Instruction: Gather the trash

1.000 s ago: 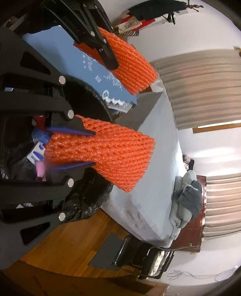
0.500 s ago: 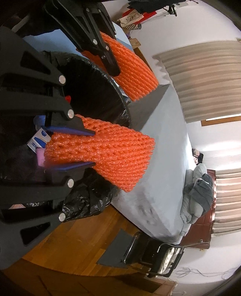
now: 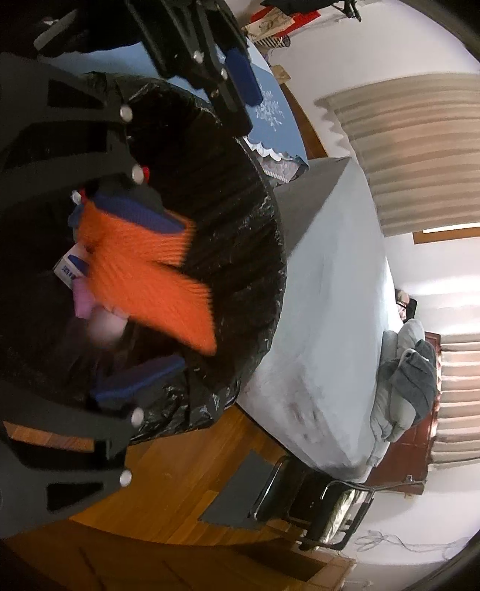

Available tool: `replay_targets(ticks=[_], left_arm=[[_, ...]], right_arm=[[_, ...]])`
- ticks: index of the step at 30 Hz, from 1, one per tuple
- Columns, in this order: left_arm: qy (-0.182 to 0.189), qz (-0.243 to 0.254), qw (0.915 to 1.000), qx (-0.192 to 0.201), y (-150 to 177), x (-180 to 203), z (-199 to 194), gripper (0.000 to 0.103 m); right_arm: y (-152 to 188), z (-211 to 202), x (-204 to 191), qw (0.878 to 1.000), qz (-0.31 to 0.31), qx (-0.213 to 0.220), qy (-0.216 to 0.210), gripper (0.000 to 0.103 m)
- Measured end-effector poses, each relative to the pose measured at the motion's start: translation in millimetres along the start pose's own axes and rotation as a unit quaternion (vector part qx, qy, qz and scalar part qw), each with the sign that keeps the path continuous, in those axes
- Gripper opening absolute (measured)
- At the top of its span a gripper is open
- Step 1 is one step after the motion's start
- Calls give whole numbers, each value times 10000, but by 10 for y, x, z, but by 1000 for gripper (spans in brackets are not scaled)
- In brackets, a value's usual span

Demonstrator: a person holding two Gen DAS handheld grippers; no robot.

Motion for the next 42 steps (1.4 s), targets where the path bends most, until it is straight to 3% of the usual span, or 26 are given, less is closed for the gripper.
replay_targets(ticks=[3, 10, 13, 28, 42], left_arm=[[-103, -30, 9999, 46, -27, -83, -75, 74], [-425, -73, 9988, 243, -99, -301, -390, 92], [-510, -87, 9981, 346, -117, -374, -576, 96], [-838, -255, 9937, 706, -193, -505, -1395, 97], [-1157, -279, 9884, 945, -152, -561, -1981, 97]], right_arm=[[-13, -76, 0, 10000, -6, 64, 31, 91], [-139, -357, -80, 9996, -5, 271, -120, 95], [-233, -502, -173, 9990, 15, 376, -247, 96], [-540, -1226, -633, 9938, -139, 852, -703, 98], [-540, -1606, -922, 9906, -294, 988, -895, 98]])
Point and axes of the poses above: each gripper's, at about its wrist camera, not at the fingertips, and z roughly the way its jaws point, x to its right, y to its underside, the point moved 4 cm from there along z, roughly the way its jaws point, and after that the axes turned 6 degrees about x, right-handed, at the moved point
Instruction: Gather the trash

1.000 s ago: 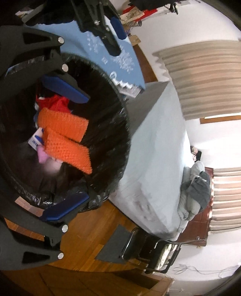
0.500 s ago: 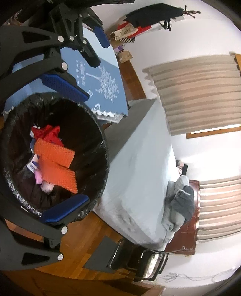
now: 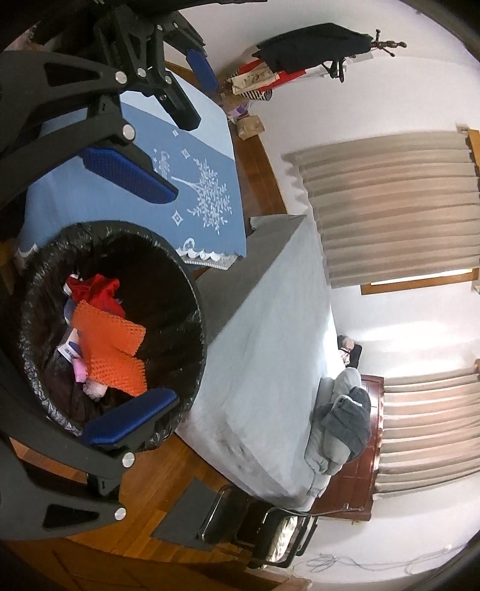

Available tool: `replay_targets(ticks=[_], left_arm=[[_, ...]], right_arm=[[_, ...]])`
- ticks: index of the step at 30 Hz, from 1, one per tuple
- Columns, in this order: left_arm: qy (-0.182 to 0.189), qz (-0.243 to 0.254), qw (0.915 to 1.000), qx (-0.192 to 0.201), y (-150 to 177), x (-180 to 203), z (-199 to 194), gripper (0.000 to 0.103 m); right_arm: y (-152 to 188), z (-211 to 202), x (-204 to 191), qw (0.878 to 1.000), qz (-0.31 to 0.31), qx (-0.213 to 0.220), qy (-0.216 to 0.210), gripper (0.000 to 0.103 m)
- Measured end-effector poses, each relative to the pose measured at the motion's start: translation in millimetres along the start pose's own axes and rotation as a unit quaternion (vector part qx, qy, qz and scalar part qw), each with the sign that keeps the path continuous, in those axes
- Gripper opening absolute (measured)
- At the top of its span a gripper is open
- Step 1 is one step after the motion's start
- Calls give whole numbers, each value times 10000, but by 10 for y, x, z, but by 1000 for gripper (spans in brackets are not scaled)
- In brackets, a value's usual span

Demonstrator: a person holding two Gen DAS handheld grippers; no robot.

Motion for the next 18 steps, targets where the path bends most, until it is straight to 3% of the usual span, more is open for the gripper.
replay_targets(ticks=[18], left_arm=[[-172, 45, 9998, 101, -14, -51, -272, 97]], right_arm=[[-17, -143, -222, 9998, -117, 54, -117, 98]])
Point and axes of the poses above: each gripper's, at about its wrist camera, not at the fingertips, and z roughly the way its jaws point, x to its right, y to its underside, the point moved 4 cm from there along z, roughly the way its jaws point, and after that the axes turned 6 degrees about x, right-handed, at the moved point
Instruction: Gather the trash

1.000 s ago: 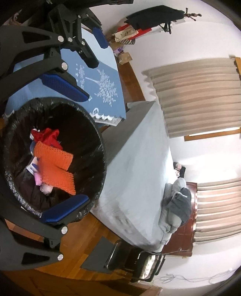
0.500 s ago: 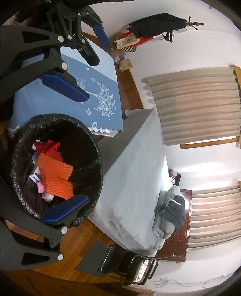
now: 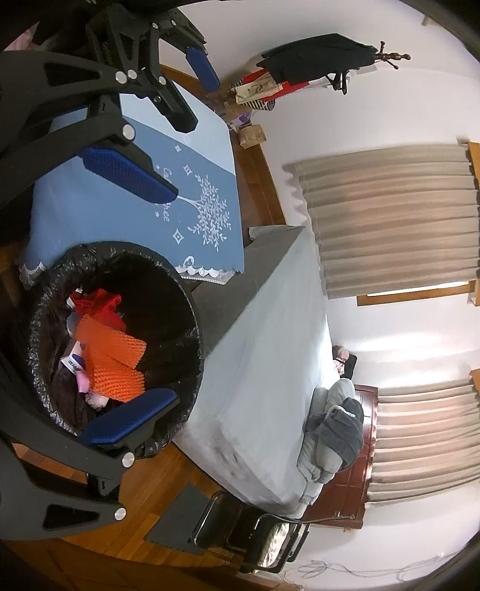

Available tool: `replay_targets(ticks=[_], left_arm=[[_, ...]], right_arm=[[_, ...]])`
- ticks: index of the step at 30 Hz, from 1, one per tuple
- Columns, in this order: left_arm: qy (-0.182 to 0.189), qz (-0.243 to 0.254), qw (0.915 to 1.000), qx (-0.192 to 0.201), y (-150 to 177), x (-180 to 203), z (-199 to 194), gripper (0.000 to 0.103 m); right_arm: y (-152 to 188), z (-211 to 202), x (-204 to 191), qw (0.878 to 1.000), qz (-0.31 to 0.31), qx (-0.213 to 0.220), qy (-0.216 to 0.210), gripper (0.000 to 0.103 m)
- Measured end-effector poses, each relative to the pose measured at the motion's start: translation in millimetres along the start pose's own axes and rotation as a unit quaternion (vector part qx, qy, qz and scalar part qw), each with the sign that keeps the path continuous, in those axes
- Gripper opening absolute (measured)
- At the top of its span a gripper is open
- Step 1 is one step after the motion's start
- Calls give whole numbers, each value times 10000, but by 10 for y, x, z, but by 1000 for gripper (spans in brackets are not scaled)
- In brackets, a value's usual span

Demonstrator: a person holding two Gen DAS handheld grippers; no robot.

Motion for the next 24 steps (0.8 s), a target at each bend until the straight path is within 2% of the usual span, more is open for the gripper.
replay_targets(ticks=[24], left_arm=[[-4, -5, 10000, 17, -33, -22, -54, 97]], right_arm=[[8, -9, -35, 10000, -12, 5, -7, 98]])
Point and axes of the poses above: each gripper's, at about its wrist camera, not at the fingertips, and z roughly the way its jaws point, x to its right, y to its underside, the point moved 4 cm from there along z, roughly the way its jaws point, and after that the axes turned 6 degrees about x, right-handed, at the moved point
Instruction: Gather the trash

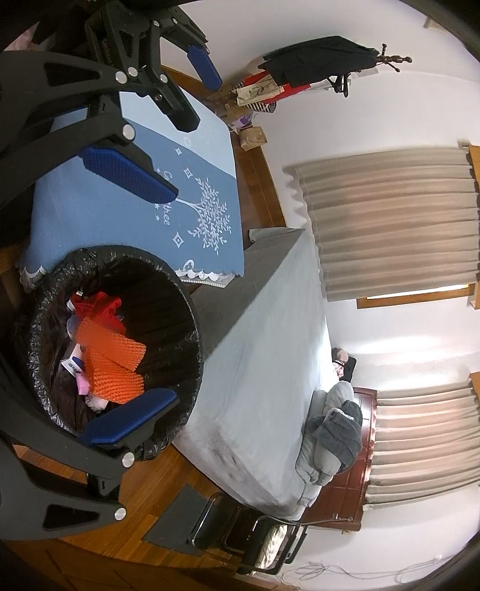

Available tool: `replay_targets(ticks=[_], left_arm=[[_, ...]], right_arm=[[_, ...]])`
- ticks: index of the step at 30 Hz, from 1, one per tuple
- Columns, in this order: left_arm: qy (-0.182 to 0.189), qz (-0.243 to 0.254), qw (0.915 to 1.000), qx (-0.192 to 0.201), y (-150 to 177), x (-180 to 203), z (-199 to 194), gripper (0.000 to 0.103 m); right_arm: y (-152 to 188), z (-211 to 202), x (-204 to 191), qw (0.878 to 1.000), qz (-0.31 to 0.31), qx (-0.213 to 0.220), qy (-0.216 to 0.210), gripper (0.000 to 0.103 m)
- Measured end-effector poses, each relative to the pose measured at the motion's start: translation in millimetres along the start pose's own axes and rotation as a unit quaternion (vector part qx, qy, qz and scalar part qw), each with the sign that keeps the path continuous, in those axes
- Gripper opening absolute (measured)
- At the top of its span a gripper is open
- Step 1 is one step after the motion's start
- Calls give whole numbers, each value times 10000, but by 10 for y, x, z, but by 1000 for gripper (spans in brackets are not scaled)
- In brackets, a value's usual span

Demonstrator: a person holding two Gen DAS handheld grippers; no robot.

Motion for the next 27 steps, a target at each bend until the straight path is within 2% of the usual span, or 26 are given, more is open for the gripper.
replay_targets(ticks=[27], left_arm=[[-6, 2, 10000, -2, 18, 5, 0, 97]], right_arm=[[6, 3, -2, 10000, -1, 2, 1, 98]])
Point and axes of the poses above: each gripper's, at about its wrist camera, not at the fingertips, and z roughly the way its jaws point, x to its right, y to its underside, the point moved 4 cm from there along z, roughly the way its jaws point, and after that the axes turned 6 degrees about x, right-handed, at the moved point
